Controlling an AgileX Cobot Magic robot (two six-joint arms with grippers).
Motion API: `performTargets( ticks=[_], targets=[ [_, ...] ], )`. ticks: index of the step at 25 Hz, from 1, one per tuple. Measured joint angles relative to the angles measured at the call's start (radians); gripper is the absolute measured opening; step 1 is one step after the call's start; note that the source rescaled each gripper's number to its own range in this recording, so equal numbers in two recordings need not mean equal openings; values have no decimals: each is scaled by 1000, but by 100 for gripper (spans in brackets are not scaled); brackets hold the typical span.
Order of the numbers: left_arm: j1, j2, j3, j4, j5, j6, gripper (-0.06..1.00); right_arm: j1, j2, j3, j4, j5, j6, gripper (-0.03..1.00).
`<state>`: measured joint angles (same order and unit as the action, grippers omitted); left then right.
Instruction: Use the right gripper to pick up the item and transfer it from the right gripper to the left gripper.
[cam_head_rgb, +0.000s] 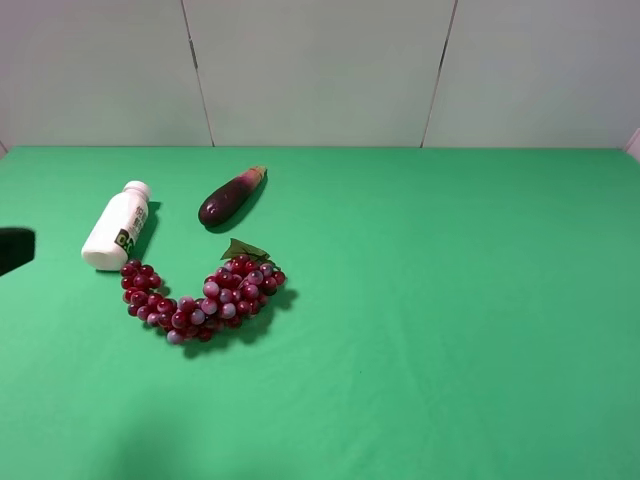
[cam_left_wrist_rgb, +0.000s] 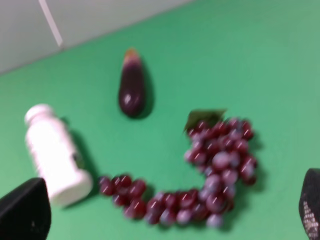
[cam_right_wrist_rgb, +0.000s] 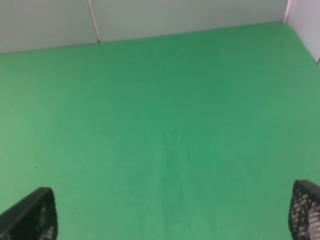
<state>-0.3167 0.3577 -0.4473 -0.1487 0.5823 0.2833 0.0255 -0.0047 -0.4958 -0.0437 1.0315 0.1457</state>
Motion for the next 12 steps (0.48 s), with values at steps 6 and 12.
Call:
performTargets(
  ticks=[6, 12],
  targets=[
    [0, -157, 0, 140, 124, -63, 100, 0, 0, 0, 0, 0, 0, 100],
    [0, -226, 9, 149, 166, -67, 100, 0, 0, 0, 0, 0, 0, 100]
  ],
)
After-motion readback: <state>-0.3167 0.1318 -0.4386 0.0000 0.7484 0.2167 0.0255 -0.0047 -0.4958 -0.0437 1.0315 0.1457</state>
